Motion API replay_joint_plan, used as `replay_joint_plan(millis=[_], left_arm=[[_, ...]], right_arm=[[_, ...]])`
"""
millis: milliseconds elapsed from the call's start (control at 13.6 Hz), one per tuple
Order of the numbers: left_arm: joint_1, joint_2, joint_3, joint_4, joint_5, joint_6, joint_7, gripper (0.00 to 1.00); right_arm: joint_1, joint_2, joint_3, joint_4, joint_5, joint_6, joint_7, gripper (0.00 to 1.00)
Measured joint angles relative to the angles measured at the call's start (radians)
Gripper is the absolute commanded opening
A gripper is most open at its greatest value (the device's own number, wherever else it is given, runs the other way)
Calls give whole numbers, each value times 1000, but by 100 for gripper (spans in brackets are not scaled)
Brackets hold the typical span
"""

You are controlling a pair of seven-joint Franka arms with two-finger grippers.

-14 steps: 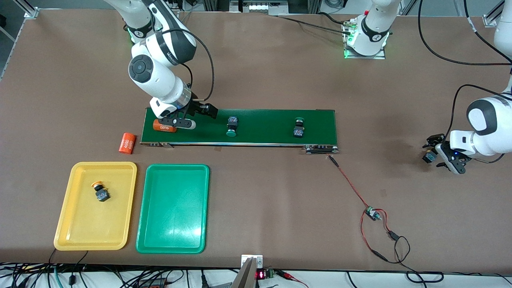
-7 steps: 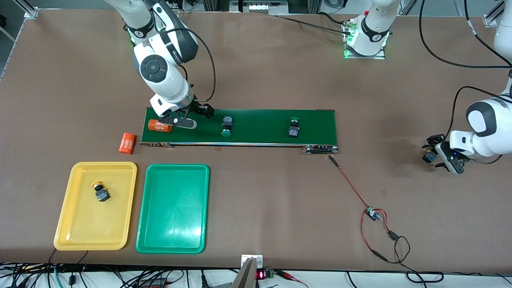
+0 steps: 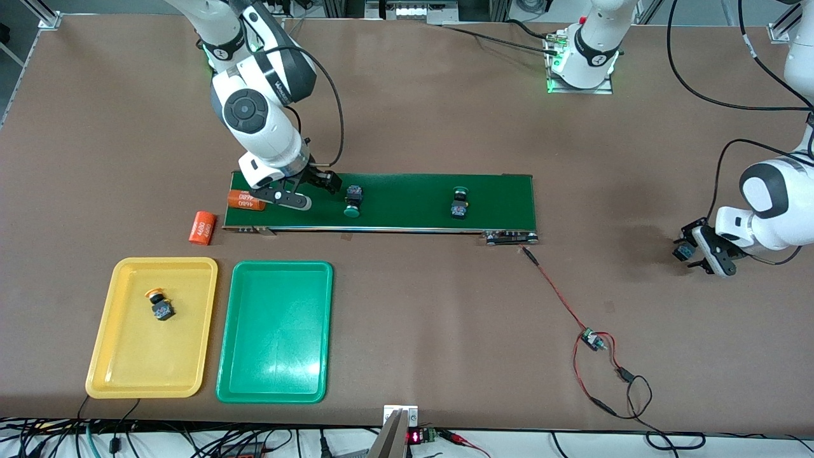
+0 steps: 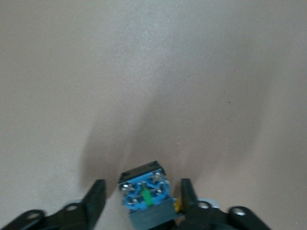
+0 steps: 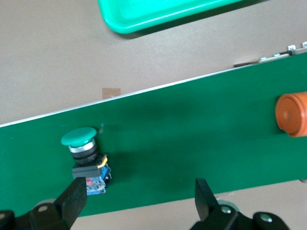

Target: Sort buttons by color to trays

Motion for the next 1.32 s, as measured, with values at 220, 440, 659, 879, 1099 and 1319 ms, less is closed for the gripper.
replay_joint_plan(millis=[220, 440, 659, 879, 1099, 1319], left_arm=[[8, 0, 0, 5, 0, 4, 7, 0], [4, -24, -12, 17, 0, -3, 1, 0], [-53, -120, -27, 23, -1, -137, -139, 0], [-180, -240, -32, 23, -1, -281, -382, 0], [-319, -324, -34, 21, -2, -359, -635, 0], [-417, -372, -34, 12, -3, -410, -870, 0]], right_arm=[[16, 54, 0, 40, -51, 0, -24, 100], [27, 69, 0, 50, -60, 0, -76, 100], [26, 69, -2, 52, -60, 0, -85, 100], [26, 74, -2, 52, -60, -4, -86, 100], [25, 104, -5, 52, -60, -6, -86, 100], [22, 133, -9, 52, -60, 1, -86, 100]])
